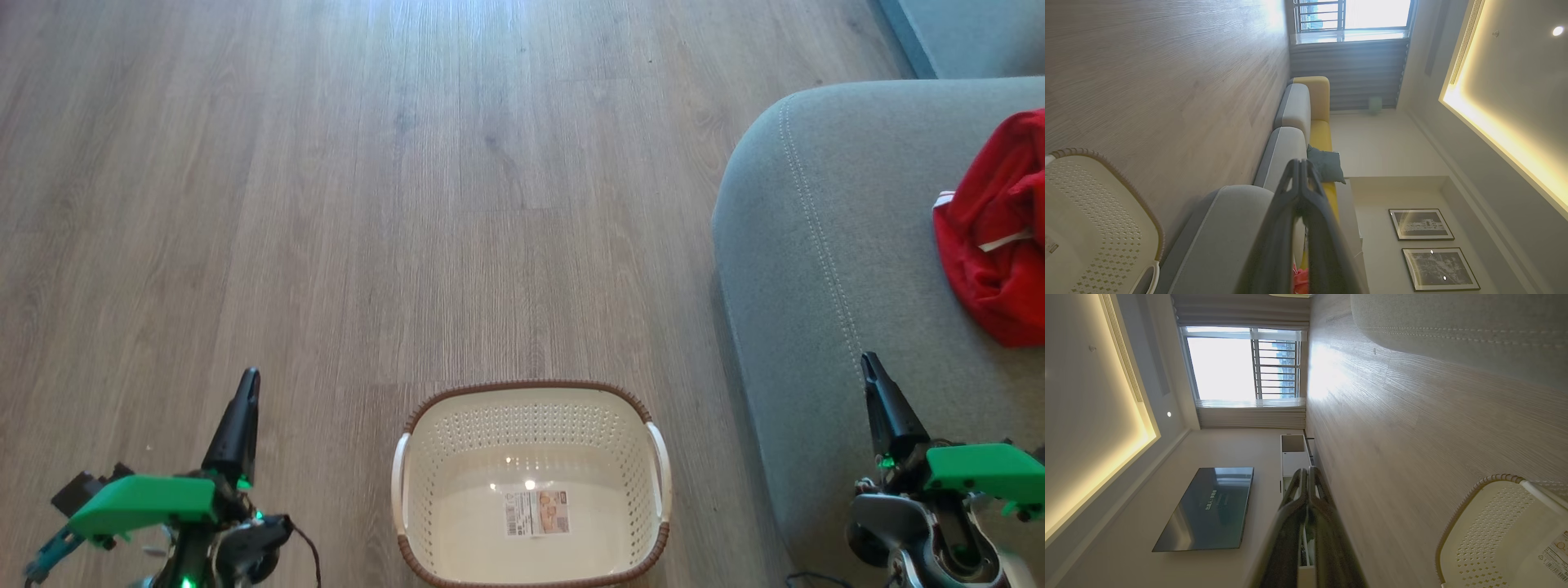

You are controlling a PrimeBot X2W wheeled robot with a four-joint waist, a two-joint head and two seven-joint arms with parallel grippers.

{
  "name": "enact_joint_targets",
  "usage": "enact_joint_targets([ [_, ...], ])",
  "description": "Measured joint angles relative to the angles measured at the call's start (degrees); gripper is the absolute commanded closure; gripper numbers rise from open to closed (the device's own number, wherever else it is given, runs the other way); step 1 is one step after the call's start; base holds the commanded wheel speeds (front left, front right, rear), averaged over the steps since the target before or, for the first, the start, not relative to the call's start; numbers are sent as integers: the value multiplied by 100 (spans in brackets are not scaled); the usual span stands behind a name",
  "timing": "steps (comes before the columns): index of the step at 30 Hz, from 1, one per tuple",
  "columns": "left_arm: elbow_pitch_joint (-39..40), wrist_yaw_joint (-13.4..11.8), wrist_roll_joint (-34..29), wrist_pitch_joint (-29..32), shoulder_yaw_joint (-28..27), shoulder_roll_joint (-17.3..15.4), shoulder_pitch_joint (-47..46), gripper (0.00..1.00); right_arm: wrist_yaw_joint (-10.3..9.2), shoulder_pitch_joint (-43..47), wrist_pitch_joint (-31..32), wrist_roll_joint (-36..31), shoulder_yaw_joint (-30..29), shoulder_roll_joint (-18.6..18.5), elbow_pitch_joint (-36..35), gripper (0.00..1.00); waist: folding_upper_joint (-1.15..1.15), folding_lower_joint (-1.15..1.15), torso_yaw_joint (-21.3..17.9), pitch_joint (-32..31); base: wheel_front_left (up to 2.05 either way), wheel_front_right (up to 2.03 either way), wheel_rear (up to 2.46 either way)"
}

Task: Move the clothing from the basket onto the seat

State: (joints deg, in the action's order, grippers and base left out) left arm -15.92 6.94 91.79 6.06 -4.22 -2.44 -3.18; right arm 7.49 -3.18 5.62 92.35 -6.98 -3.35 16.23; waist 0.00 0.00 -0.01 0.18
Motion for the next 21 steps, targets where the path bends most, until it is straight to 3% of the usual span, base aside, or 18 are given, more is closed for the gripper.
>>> enact_joint_targets([
  [21, 5, 1, 0, 0, -5, 2, -36, 100, 0, 0, 1, -1, -14, 16, -1, 100, 0, 0, 0, 0, 0, 0, 0],
])
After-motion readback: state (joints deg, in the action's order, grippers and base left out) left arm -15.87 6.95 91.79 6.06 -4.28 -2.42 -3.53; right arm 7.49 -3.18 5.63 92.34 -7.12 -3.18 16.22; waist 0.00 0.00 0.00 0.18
